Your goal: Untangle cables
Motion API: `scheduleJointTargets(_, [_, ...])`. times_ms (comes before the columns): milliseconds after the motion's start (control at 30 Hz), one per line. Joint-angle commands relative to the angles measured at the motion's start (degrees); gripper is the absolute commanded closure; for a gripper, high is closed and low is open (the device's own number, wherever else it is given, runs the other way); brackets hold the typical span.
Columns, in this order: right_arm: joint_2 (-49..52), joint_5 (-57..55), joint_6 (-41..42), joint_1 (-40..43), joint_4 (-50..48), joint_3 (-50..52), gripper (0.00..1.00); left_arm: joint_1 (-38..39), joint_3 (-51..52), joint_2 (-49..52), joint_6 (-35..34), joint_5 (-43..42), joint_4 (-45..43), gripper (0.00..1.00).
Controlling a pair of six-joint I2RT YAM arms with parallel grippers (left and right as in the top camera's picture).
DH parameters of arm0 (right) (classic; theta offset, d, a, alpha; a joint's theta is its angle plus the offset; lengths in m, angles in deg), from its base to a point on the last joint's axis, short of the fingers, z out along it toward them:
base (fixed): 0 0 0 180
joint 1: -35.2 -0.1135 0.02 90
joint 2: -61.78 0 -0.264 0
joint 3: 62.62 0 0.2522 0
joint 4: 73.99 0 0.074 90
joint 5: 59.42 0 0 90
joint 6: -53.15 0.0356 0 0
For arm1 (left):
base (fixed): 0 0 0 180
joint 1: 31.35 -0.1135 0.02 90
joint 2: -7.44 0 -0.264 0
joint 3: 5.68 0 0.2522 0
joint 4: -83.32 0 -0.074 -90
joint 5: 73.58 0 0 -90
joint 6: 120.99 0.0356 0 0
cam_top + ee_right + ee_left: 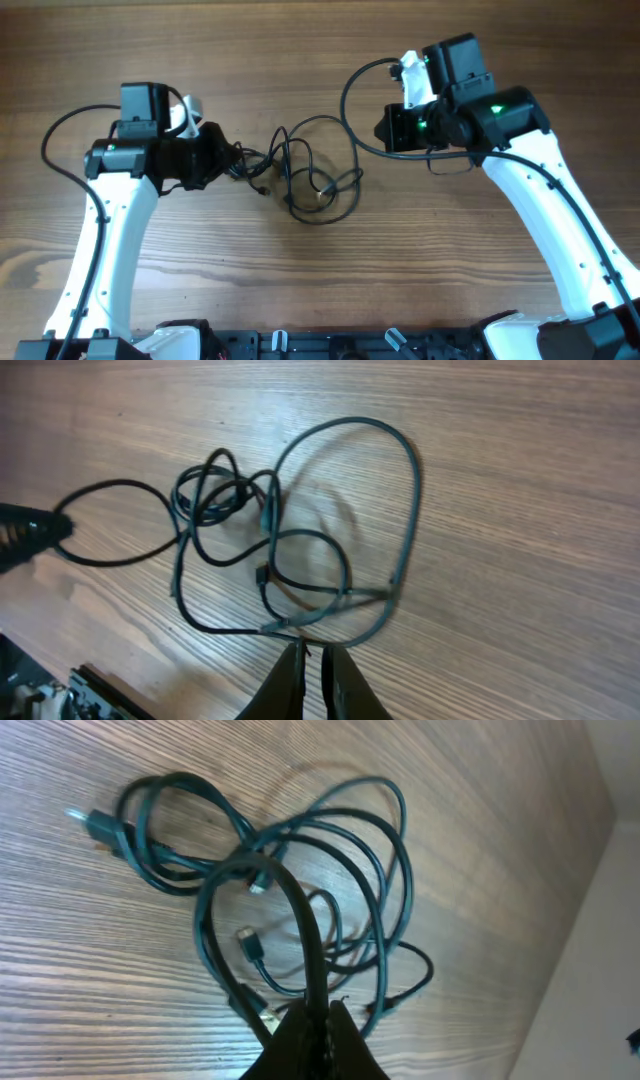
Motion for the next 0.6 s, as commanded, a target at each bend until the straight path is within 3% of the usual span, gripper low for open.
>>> scheduleJointTargets(0, [-0.8, -0.6, -1.0, -0.2, -1.0, -0.3, 0.86, 5.9, -0.1, -0.1, 3.6, -0.1, 0.8, 0.90])
scheduleJointTargets(67, [-0.8, -0.7, -1.1, -0.2, -1.0, -0.3, 0.83, 9.2, -0.1, -0.1, 3.6, 0.1, 1.7, 0.79])
scheduleJointTargets(100, [-0.6, -0.7, -1.1, -0.2, -1.1, -0.3, 0.82, 10.7, -0.1, -0.1, 3.6, 0.5, 2.3, 0.58])
scheduleJointTargets(133, [-0.5, -0.7, -1.1, -0.2, -1.2, -0.3, 0.79, 11.4, -0.1, -0.1, 3.6, 1.1, 2.5, 0.30])
scheduleJointTargets(167, [-0.3, -0.9, -1.1, -0.2, -1.3, -0.3, 0.75, 11.9, -0.1, -0.1, 3.6, 1.8, 2.6, 0.11])
scheduleJointTargets(200, [-0.1, -0.9, -1.2, -0.2, -1.4, -0.3, 0.71, 12.3, -0.1, -0.1, 3.6, 2.9, 2.6, 0.00])
scheduleJointTargets(333, [0.3, -0.8, -1.1, -0.2, -1.4, -0.3, 0.67, 11.8, -0.1, -0.1, 3.3, 11.8, 0.2, 0.00])
scheduleJointTargets(467, [0.5, -0.8, -1.1, -0.2, -1.4, -0.3, 0.66, 11.0, -0.1, 0.4, -0.2, 25.9, -3.3, 0.14])
scheduleJointTargets(567, [0.5, -0.8, -1.2, -0.2, -1.6, -0.3, 0.65, 11.0, -0.1, 3.2, -0.3, 29.7, -5.1, 0.24])
